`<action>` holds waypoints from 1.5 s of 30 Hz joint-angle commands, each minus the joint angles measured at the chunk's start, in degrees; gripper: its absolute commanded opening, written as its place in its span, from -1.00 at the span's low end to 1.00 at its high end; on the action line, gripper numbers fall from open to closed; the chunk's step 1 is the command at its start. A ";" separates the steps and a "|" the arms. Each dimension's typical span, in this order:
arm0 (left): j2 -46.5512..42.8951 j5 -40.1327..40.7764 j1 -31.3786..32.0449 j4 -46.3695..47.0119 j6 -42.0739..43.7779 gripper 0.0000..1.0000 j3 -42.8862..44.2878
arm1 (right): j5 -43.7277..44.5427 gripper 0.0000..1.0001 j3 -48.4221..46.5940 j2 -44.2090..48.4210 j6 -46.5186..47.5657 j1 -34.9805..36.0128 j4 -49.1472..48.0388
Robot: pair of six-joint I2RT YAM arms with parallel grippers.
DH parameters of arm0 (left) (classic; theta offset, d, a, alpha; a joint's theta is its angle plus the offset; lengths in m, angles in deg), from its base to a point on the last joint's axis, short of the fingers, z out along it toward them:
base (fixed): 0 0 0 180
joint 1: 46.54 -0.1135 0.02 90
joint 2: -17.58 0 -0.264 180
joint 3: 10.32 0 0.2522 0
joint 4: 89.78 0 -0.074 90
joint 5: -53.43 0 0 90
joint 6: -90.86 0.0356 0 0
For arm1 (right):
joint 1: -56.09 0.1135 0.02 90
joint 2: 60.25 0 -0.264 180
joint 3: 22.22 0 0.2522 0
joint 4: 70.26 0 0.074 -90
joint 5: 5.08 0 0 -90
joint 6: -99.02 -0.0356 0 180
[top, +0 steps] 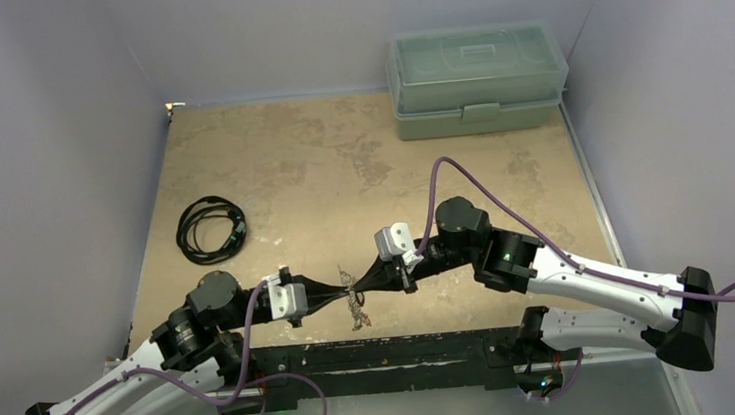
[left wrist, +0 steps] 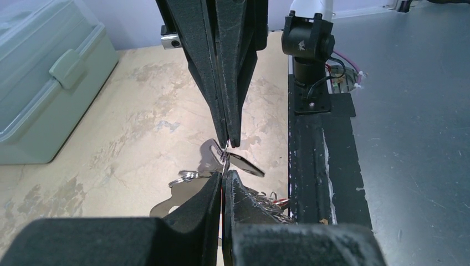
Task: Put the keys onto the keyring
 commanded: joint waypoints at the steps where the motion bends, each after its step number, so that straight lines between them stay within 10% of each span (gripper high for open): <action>1: -0.84 2.11 -0.32 2.69 -0.88 -1.00 0.40 | -0.12 -1.00 -2.62 1.46 0.34 0.51 0.16; 21: -2.83 4.90 -0.84 2.28 -0.75 -1.00 0.67 | 1.27 -1.00 -1.21 1.47 0.25 0.60 0.51; 31: -3.15 4.89 -1.11 2.49 -0.80 -1.00 0.70 | 2.51 -0.13 -2.15 1.42 -0.45 0.62 0.52; 45: -4.79 4.94 -1.47 3.11 -0.60 -1.00 0.36 | 7.88 -0.09 1.93 4.95 -3.13 0.62 -11.09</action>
